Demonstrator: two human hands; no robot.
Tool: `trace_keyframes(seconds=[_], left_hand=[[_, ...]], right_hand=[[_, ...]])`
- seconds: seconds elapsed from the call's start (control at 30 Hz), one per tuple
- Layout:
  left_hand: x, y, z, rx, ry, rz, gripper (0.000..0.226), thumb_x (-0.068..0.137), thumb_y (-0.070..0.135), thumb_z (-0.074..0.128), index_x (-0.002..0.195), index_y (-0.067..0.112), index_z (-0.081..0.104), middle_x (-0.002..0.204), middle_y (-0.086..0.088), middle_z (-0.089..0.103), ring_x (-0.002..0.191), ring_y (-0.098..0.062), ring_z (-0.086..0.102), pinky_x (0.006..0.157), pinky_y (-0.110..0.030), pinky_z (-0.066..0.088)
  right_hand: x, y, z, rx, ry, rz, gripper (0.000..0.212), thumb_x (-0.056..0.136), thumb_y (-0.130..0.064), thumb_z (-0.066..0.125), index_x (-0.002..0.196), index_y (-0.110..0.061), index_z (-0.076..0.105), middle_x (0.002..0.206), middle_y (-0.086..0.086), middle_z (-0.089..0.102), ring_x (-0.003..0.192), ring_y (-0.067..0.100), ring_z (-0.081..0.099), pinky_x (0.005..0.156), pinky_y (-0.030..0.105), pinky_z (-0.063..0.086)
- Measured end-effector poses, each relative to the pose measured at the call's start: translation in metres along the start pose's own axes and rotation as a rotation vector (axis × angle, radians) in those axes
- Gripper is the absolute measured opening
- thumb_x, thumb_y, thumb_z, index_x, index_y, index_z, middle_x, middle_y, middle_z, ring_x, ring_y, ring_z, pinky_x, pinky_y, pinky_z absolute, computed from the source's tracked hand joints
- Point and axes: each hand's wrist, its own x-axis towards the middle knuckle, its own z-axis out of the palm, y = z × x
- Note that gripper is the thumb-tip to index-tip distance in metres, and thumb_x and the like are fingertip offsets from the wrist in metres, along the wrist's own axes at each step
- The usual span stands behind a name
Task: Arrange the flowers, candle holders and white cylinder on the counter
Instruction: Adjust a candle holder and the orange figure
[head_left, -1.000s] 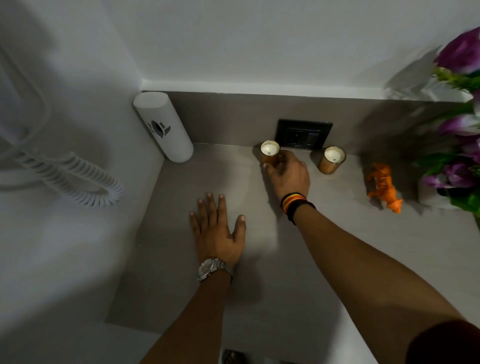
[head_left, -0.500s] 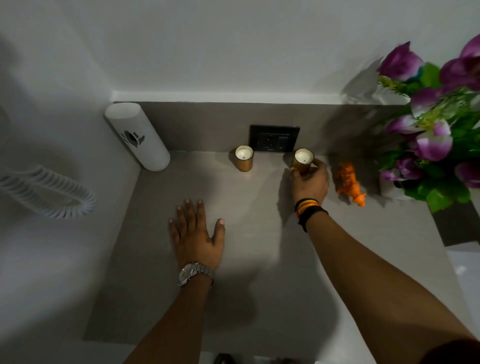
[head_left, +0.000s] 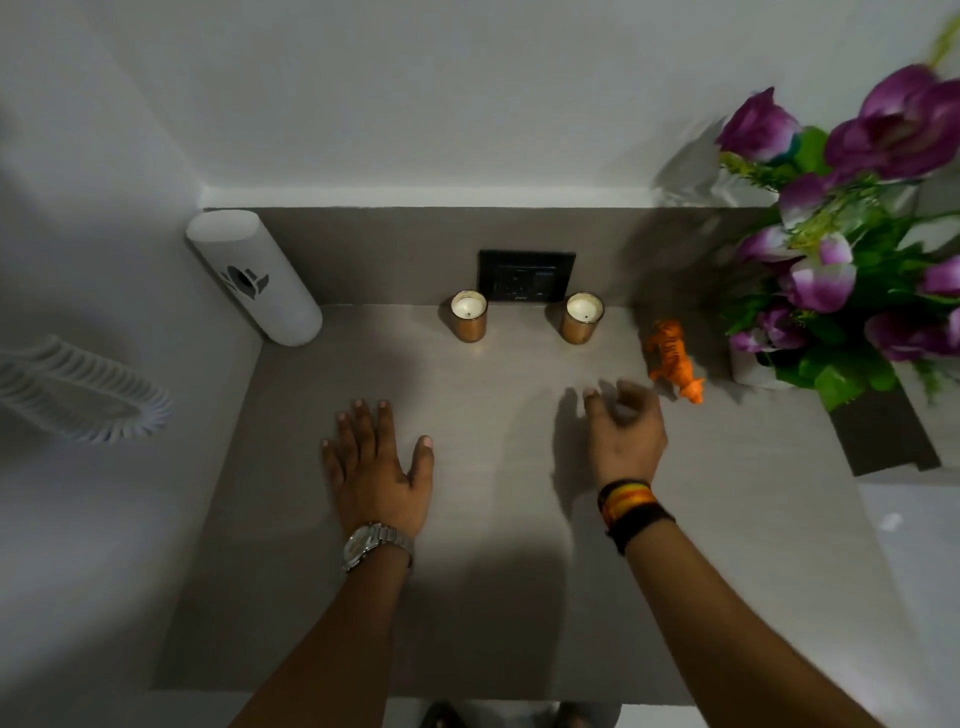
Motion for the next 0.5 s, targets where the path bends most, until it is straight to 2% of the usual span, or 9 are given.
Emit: trace_keyframes(seconds=[0.1, 0.17, 0.23, 0.4, 0.5], left_hand=[[-0.001, 0.0, 0.0, -0.002, 0.0, 0.006, 0.08, 0.098, 0.066, 0.024, 0.164, 0.022, 0.019, 0.174, -0.011, 0.011, 0.161, -0.032, 0.006, 0.13, -0.056, 0.004], [-0.001, 0.0, 0.0, 0.0, -0.001, 0.006, 0.08, 0.097, 0.066, 0.022, 0.164, 0.022, 0.019, 0.174, -0.011, 0.011, 0.161, -0.033, 0.005, 0.13, -0.055, 0.002], [-0.001, 0.0, -0.001, 0.01, -0.012, 0.003, 0.081, 0.096, 0.066, 0.019, 0.165, 0.021, 0.018, 0.174, -0.011, 0.011, 0.161, -0.033, 0.005, 0.13, -0.055, 0.002], [-0.003, 0.001, -0.003, 0.035, -0.026, 0.006, 0.083, 0.094, 0.066, 0.016, 0.165, 0.022, 0.014, 0.175, -0.01, 0.008, 0.161, -0.032, 0.002, 0.13, -0.053, -0.001], [-0.004, 0.002, -0.004, 0.026, -0.024, 0.009, 0.084, 0.094, 0.067, 0.016, 0.165, 0.023, 0.013, 0.175, -0.009, 0.007, 0.161, -0.03, 0.001, 0.13, -0.052, -0.003]], right_hand=[[-0.006, 0.016, -0.038, 0.038, 0.182, 0.08, 0.056, 0.086, -0.038, 0.082, 0.13, -0.017, 0.055, 0.118, 0.004, 0.067, 0.104, 0.021, 0.065, 0.102, 0.041, 0.053], [0.006, 0.012, -0.052, 0.043, 0.246, 0.049, 0.069, 0.084, -0.041, 0.083, 0.139, -0.017, 0.049, 0.124, 0.004, 0.065, 0.1, 0.021, 0.065, 0.094, 0.034, 0.052], [0.02, 0.006, -0.059, -0.013, 0.27, -0.022, 0.071, 0.085, -0.042, 0.081, 0.142, -0.016, 0.049, 0.128, 0.005, 0.063, 0.092, 0.017, 0.061, 0.085, 0.028, 0.046], [0.041, 0.006, -0.059, -0.126, 0.237, -0.097, 0.042, 0.089, -0.036, 0.077, 0.122, -0.014, 0.064, 0.118, 0.007, 0.069, 0.099, 0.023, 0.065, 0.083, 0.027, 0.042], [0.044, 0.006, -0.058, -0.131, 0.234, -0.088, 0.039, 0.089, -0.034, 0.076, 0.12, -0.013, 0.064, 0.115, 0.007, 0.07, 0.098, 0.025, 0.066, 0.083, 0.029, 0.046]])
